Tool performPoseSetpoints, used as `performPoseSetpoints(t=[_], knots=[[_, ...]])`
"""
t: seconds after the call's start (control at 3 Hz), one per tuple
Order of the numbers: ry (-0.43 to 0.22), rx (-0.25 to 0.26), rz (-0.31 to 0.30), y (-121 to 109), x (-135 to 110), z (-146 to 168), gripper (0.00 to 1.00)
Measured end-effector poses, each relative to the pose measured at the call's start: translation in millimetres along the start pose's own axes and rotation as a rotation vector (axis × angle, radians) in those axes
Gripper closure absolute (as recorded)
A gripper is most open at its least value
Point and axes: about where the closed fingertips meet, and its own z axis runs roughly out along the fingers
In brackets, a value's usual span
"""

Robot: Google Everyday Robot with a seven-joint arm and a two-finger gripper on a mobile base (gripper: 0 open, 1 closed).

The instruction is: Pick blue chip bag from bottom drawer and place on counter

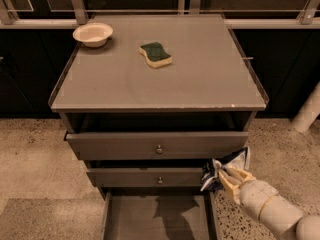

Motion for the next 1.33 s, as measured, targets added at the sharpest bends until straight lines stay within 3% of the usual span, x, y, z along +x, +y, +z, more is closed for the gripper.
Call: performPoseSetpoints(t=[0.33,1.0,1.33], knots=[[-0.057,0.037,-0.049,-2.6,-47.7,-24.2,1.0],[-0.074,0.055,-0.049,-4.4,-55.9,-32.5,1.0],[-0.144,0.091,-0.112,-18.7,-97.6,-55.3,1.0]])
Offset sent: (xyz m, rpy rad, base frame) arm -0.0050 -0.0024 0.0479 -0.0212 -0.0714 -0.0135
